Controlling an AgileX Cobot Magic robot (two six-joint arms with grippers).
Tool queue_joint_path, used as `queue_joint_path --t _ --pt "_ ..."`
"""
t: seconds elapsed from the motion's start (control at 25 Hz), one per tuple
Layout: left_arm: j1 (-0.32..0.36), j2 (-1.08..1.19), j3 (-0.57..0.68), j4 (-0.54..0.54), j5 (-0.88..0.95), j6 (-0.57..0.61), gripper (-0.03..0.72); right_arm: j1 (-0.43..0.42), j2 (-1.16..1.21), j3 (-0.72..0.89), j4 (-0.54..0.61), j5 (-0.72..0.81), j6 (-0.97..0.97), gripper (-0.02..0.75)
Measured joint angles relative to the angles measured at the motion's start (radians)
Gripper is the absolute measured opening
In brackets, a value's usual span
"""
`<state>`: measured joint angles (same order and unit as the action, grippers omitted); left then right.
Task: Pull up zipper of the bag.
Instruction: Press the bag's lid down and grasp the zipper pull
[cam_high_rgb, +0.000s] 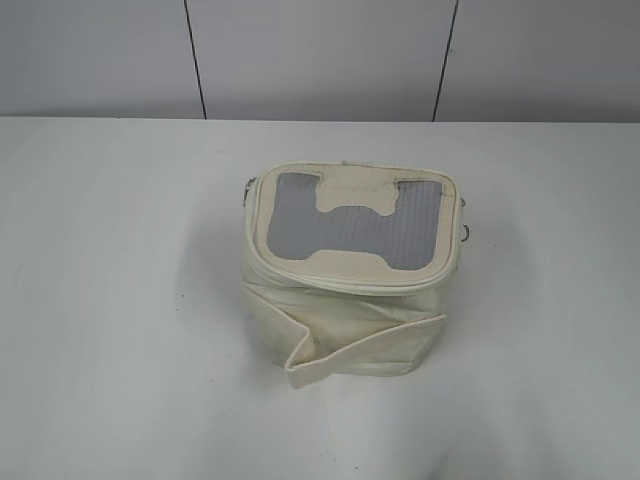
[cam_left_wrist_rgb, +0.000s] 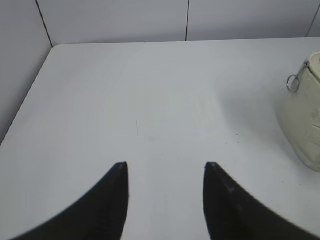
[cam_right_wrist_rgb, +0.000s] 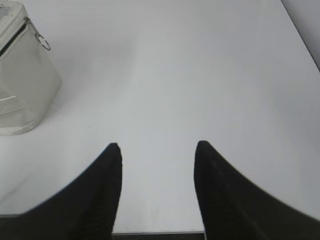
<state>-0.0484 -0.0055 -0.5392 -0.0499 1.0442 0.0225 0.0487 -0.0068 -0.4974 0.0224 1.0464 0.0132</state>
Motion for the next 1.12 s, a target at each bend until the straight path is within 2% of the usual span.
queue_joint_path --t 1.12 --pt "0.000 0.000 0.000 0.000 0.000 0.000 0.375 0.000 0.000 0.000 0.000 0.000 0.000 0.381"
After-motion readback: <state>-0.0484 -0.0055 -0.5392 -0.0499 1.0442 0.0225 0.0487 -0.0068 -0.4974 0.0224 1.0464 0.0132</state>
